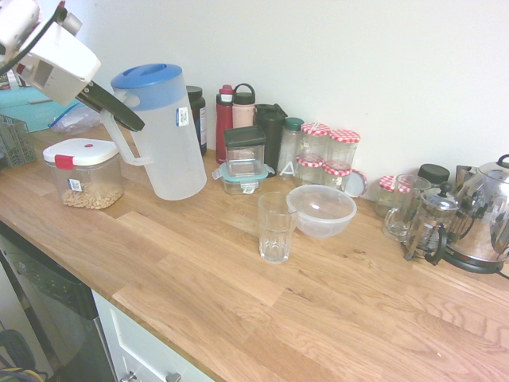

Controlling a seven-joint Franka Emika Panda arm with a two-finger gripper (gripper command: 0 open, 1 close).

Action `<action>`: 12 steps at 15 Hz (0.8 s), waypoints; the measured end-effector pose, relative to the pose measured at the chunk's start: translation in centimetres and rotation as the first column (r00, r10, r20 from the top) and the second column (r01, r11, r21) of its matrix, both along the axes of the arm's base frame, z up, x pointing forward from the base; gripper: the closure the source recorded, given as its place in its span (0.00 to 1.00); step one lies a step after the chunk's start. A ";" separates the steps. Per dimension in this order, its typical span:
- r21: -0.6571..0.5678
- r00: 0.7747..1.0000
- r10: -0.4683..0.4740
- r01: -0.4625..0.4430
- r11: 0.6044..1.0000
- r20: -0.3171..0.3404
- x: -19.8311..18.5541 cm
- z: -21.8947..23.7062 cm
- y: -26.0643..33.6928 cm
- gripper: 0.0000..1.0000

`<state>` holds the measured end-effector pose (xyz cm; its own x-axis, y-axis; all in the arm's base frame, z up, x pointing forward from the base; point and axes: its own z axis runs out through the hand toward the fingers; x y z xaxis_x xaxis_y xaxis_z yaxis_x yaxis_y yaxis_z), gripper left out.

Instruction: Pour me some water

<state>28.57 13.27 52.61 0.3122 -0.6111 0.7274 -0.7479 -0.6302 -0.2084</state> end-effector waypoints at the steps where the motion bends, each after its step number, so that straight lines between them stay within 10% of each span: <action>1: 0.015 1.000 0.002 -0.002 1.000 -0.019 0.8 -0.3 0.3 1.00; 12: 0.008 0.994 0.033 -0.033 0.999 -0.108 5.6 -4.5 4.7 1.00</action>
